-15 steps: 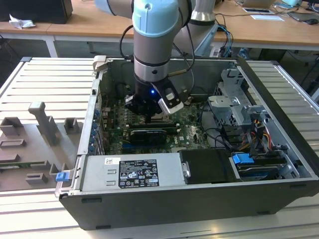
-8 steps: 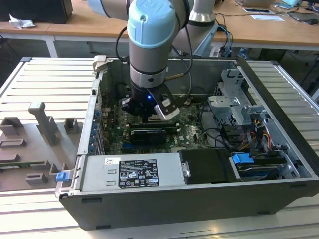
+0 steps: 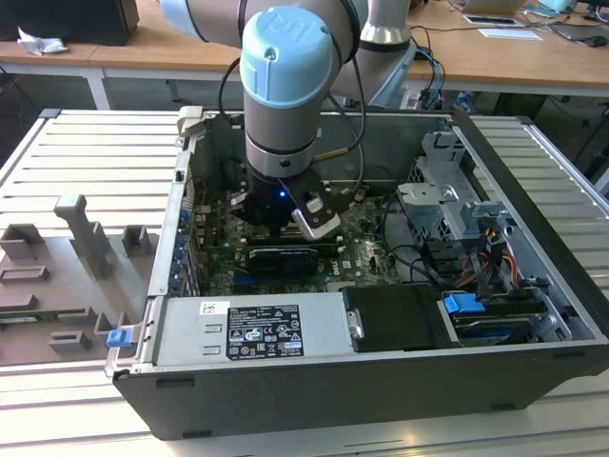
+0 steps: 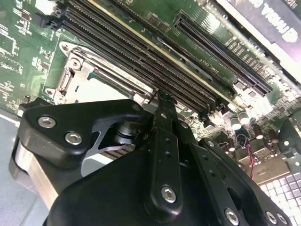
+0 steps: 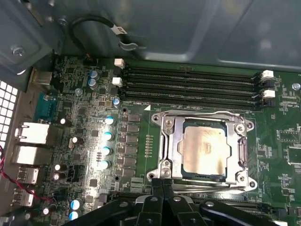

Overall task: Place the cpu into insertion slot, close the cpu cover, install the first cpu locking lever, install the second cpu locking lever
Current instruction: 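Install the second cpu locking lever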

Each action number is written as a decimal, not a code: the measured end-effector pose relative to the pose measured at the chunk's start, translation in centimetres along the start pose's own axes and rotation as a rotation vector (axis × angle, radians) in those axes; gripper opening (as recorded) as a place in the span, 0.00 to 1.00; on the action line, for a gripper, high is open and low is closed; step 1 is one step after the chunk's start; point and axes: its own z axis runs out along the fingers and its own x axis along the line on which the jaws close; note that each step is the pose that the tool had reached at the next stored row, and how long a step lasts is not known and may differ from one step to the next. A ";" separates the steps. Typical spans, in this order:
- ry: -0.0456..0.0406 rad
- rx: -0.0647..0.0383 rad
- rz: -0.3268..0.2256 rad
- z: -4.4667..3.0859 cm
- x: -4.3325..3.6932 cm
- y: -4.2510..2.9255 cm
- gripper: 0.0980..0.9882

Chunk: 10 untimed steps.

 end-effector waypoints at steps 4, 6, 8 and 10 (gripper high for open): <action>-0.0012 -0.015 -0.001 0.30 0.34 -0.07 0.01; -0.0023 -0.032 -0.002 0.57 0.41 -0.13 0.01; -0.0029 -0.040 -0.002 0.70 0.43 -0.16 0.01; -0.0034 -0.045 -0.002 0.81 0.46 -0.19 0.01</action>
